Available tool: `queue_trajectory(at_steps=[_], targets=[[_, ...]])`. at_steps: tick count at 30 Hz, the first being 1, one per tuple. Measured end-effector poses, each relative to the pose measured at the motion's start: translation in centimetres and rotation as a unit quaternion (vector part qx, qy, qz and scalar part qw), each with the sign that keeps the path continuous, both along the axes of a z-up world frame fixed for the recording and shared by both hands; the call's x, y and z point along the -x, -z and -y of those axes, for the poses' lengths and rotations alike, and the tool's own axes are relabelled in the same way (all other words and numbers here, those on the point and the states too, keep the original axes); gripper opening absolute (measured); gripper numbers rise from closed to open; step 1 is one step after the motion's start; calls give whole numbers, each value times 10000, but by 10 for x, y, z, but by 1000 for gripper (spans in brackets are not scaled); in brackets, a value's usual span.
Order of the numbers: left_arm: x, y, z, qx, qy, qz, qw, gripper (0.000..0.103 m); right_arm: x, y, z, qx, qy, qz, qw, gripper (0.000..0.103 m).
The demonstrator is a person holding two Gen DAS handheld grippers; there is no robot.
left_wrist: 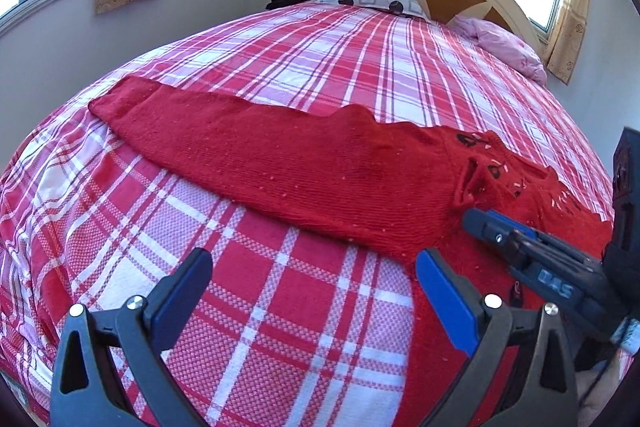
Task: Fold small clothes
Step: 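Lift the sleeve and sweater side with the right tool, fold across the body, release, then grasp the opposite side edge of the sweater with the left tool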
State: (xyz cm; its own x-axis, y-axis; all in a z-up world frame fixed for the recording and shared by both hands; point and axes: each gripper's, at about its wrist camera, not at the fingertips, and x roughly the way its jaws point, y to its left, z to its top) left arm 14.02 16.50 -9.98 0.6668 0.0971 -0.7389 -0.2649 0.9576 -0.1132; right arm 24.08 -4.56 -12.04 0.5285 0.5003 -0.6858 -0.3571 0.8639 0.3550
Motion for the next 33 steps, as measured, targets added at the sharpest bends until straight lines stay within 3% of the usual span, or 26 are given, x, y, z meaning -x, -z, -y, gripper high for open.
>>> queue_trajectory(at_steps=[1, 3, 6, 12, 16, 19, 21, 25, 28, 29, 30, 33], targets=[[0, 0, 0, -8, 4, -8, 10000, 103, 1, 0, 2, -239, -64, -84, 9997, 57], [-1, 1, -2, -29, 11, -30, 10000, 103, 6, -2, 3, -536, -330, -249, 9977, 57], [-3, 1, -2, -9, -23, -11, 10000, 103, 15, -10, 9, -571, -430, -352, 9968, 57], [-23, -9, 8, 215, 336, 94, 9992, 103, 40, -46, 69, -68, 547, 413, 9976, 57], [-53, -15, 26, 384, 953, 116, 9946, 103, 66, -64, 133, 296, 1547, 705, 9850, 57], [-88, -12, 50, 524, 1647, 35, 9849, 88, 86, -66, 167, 279, 2078, 748, 9749, 57], [-104, -7, 65, 573, 1937, -125, 9793, 71, 101, -64, 178, 268, 2281, 778, 9701, 57], [-135, 10, 96, 541, 2452, -375, 9672, 69, 118, -54, 187, 373, 2349, 781, 9682, 57], [-145, 21, 104, 778, 2602, -588, 9606, 60, 127, -49, 196, 382, 2442, 760, 9660, 57], [-145, 20, 107, 665, 2543, -538, 9633, 52, 129, -46, 198, 328, 2486, 727, 9653, 57], [-143, 19, 109, 592, 2557, -504, 9636, 33, 129, -44, 204, 246, 2546, 667, 9644, 57], [-142, 18, 107, 624, 2616, -529, 9617, 16, 134, -41, 215, 180, 2698, 610, 9608, 57]])
